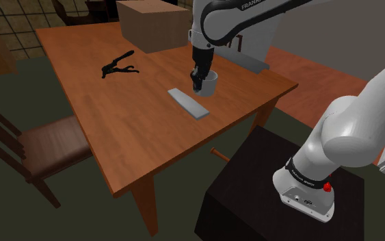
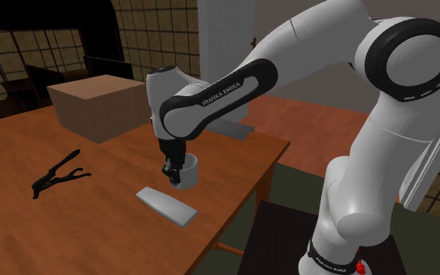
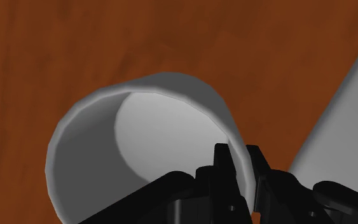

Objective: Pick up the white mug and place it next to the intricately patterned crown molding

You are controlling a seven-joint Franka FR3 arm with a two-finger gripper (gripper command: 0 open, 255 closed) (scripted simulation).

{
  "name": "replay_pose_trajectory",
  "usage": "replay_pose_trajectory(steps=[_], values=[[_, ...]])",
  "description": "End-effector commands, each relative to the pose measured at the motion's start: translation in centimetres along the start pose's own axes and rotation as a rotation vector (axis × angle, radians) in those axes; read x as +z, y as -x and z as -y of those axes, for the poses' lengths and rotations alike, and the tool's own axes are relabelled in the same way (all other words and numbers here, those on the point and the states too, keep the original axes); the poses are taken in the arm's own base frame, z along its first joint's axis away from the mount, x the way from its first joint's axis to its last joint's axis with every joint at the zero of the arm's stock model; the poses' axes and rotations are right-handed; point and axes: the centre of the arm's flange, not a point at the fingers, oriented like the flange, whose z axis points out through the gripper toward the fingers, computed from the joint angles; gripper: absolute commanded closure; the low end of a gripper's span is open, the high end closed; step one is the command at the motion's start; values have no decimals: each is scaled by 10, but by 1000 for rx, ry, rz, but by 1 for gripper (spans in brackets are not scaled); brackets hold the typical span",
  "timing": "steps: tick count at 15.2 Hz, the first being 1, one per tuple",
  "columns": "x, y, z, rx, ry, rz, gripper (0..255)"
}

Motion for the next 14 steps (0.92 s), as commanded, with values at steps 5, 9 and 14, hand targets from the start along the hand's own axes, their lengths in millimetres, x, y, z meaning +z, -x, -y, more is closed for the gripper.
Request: replay_pose_trajectory(steps=[5,9,14], values=[[0,0,0,0,0,0,255],[-16,0,-1,0,0,0,255],[-42,0,-2,0,0,0,255]])
